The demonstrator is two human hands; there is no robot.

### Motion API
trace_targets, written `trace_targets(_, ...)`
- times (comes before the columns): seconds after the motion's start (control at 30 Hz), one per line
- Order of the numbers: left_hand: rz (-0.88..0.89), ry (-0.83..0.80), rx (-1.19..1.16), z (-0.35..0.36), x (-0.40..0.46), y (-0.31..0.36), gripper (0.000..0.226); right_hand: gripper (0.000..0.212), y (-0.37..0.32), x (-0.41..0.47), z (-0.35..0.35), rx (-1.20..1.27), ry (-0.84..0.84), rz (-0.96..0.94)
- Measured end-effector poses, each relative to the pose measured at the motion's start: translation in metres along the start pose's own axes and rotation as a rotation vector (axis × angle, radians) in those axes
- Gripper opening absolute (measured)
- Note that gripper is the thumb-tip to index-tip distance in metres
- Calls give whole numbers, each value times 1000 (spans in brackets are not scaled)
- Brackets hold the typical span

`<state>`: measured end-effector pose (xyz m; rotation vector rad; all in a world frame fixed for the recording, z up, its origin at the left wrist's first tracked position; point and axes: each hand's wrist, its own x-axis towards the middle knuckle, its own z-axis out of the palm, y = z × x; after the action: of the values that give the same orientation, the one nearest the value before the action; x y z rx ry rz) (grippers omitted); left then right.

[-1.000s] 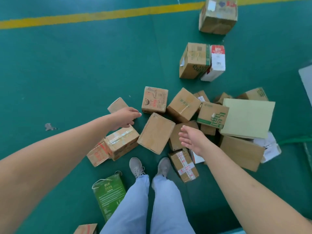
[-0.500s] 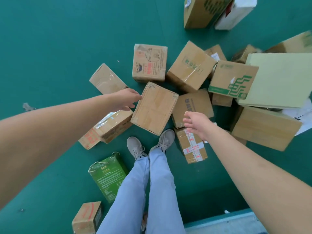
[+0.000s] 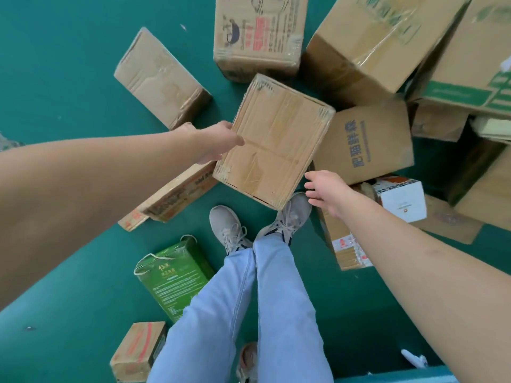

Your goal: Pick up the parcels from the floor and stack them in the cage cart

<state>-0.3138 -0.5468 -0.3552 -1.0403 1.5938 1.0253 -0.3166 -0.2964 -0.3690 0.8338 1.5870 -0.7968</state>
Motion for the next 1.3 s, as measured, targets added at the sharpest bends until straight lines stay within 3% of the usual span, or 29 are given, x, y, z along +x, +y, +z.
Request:
trace_targets(0.17,-53,78,-82,18,52,-15,73,60,23,52,16,77,12,-21)
trace_targets(0.3,-82,74,-107,29,72,-24,60,61,31,68,26,166,-21,-39)
trace_targets(0.5,-87,20,-109,25,53,-18,65,88,28,57,31,126,3,-98)
trace_targets(0.63,-71,-14,-103,4,6,-13,68,89,19,7,17,110,29,-158)
trace_targets(0.8,-14,-31,-218,-34,-79,-6,75,73,-11,-90,-1,115,35,-279)
trace_targets(0.93,25,-17,-350,-74,-172,-5,71,80,-39,-181,-8,68,-30,-348)
trace_targets(1.0,35,-2,-412,-96,-226,-12,66,82,-52,-234,-9,61,-70,-351)
trace_targets(1.17,73,54,-546,-153,-377,-39,42,51,-87,-379,10,-10,-150,-384)
trace_targets(1.3,117,107,-634,-185,-493,-74,34,50,-115,-488,32,-112,-212,-432)
